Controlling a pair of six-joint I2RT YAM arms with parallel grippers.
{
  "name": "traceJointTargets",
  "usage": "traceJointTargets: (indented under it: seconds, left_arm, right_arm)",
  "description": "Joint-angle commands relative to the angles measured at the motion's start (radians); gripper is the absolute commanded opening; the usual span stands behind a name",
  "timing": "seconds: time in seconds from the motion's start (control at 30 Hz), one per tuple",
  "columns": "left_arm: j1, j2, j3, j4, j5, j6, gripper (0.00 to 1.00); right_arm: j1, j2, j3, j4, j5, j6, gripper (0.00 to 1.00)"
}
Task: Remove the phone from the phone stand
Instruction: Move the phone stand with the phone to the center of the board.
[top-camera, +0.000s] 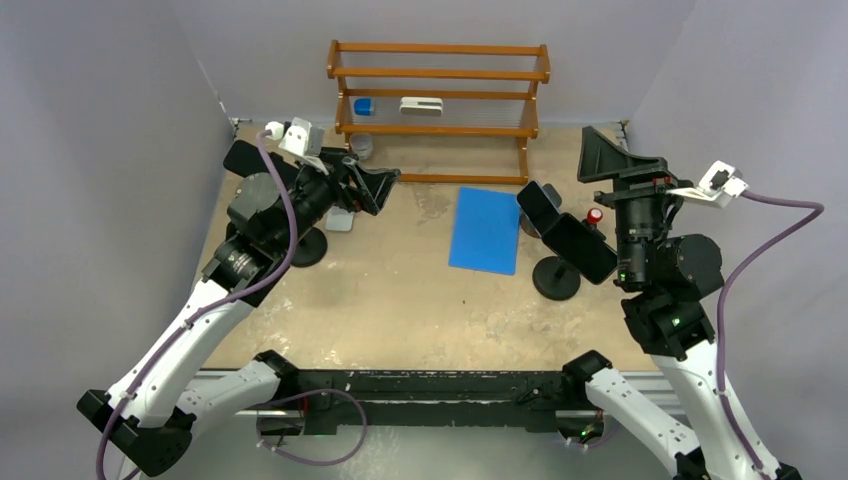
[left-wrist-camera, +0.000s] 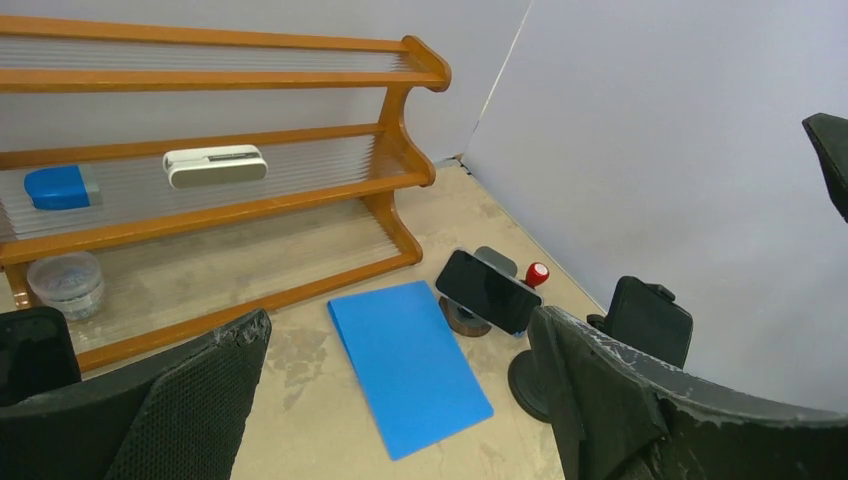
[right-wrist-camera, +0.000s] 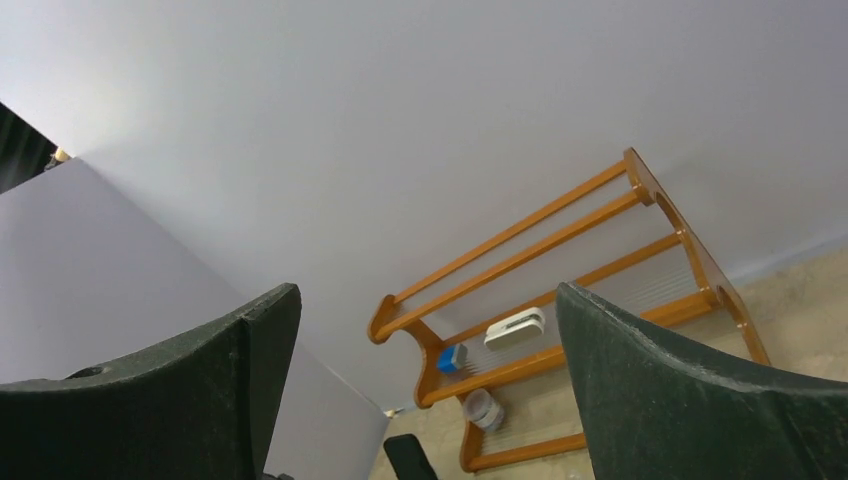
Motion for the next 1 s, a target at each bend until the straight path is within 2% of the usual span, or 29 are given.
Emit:
traceJointTargets:
  seconds: [0.0,0.2,0.37,0.57,0.8,0.9,0.97]
  left_arm:
    - [-0.006,-0.029,-0.027,0.069,0.008,-0.007,1.00]
    - [-0.005,-0.036,-0.055,0.115,0.051,-0.002,1.00]
    - [-0.006,-0.035,-0.094,0.148,0.156,0.018,1.00]
    - [-0.007,-0.021,-0.144,0.214,0.295,0.033,1.00]
    - [-0.007,-0.017,-0.184,0.247,0.308,0.025,0.99]
    - [-0.012,-0.011,-0.198,0.258,0.305,0.023,0.99]
    - [-0.016,-0.005,-0.199,0.259,0.313,0.023,0.98]
  right_arm:
    - [-0.004,-0.018,0.005,0.007,0.001,0.069,0.99]
    - [-0.003,-0.007,0.054,-0.025,-0.187,-0.018,0.99]
    - [-0.004,-0.023,0.041,-0.036,-0.181,-0.059,0.99]
    - [-0.003,-0.106,-0.033,0.027,-0.181,-0.123,0.99]
    - [-0.004,-0.142,-0.044,-0.084,-0.211,-0.200,0.99]
    - [-0.004,-0.154,-0.058,-0.133,-0.181,-0.208,0.97]
    - [-0.003,-0.168,-0.079,-0.148,-0.105,-0.190,0.94]
